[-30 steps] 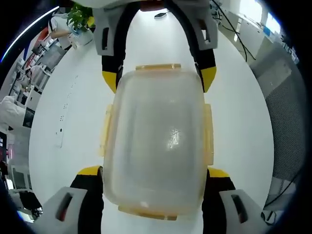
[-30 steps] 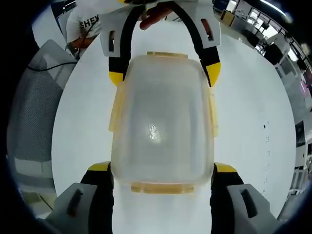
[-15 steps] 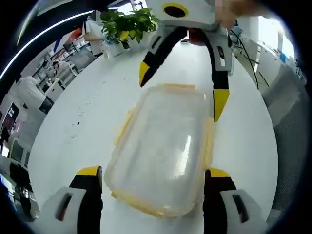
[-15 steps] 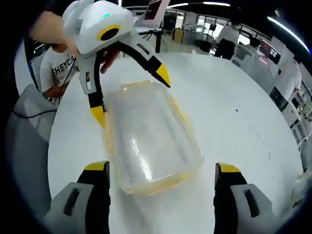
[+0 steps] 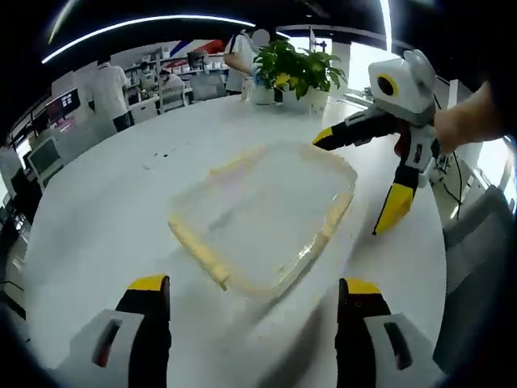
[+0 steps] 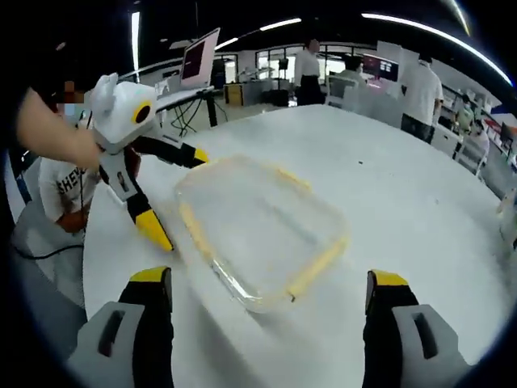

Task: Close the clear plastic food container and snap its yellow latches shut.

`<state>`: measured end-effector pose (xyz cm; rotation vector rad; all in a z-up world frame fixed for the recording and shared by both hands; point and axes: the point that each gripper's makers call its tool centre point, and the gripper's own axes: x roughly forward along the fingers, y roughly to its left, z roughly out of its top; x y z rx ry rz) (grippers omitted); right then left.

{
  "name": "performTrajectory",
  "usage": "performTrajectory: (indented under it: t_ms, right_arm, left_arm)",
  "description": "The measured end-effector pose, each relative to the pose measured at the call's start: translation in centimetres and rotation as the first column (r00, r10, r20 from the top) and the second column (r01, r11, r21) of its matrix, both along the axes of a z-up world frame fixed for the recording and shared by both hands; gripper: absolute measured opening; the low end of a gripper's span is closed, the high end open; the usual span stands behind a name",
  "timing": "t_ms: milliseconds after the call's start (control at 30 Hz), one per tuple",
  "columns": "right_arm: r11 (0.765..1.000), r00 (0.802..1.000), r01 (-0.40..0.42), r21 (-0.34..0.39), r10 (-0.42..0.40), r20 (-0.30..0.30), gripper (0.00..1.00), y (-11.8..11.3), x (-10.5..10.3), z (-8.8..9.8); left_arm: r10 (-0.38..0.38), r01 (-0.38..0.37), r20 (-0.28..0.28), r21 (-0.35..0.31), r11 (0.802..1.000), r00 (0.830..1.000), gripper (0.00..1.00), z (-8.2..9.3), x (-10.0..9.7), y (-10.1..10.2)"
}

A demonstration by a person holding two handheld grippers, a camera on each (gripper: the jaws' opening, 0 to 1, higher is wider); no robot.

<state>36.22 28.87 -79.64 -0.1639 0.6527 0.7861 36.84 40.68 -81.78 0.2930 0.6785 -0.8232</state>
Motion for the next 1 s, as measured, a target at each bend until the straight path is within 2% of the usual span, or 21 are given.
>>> performTrajectory:
  t_ms: [167,300,400,500,567,933,1000]
  right_arm:
    - [0.999,1.0,0.025,0.024,-0.024,-0.015,0.99,-0.1,-0.7,-0.1]
    - [1.0,0.999,0.024,0.018,-0.024,-0.032,0.99,-0.1,-1.4,-0.3]
    - [0.999,0.999,0.036,0.035,-0.035,-0.03,0.99,-0.3,-1.7,0.2]
    - [0.999,0.999,0.041,0.033,-0.04,-0.027,0.99,-0.4,-2.0,0.3]
    - [0.998,0.999,0.047,0.033,-0.046,-0.026,0.98,-0.7,-2.1,0.3]
    - [0.989,0.991,0.13,0.071,-0.128,-0.031,0.96,-3.1,-2.9,1.6]
    - [0.987,0.99,0.138,0.076,-0.136,-0.036,0.96,-3.6,-3.4,1.8]
  left_arm:
    - [0.055,-0.055,0.0,-0.064,0.996,0.999,0.84,0.3,-0.2,0.0]
    - [0.067,-0.069,-0.028,-0.076,0.995,0.997,0.82,0.2,-0.6,0.0]
    - [0.064,-0.065,-0.016,-0.071,0.995,0.998,0.82,0.4,-1.0,0.2]
    - [0.095,-0.096,-0.008,-0.073,0.993,0.995,0.83,0.5,-1.2,0.9]
    - [0.115,-0.117,-0.025,-0.102,0.988,0.993,0.83,0.8,-1.8,1.1]
    - [0.149,-0.153,-0.046,-0.112,0.982,0.988,0.81,1.0,-4.0,3.6]
    - [0.166,-0.171,-0.049,-0.133,0.976,0.985,0.8,1.4,-4.3,4.1]
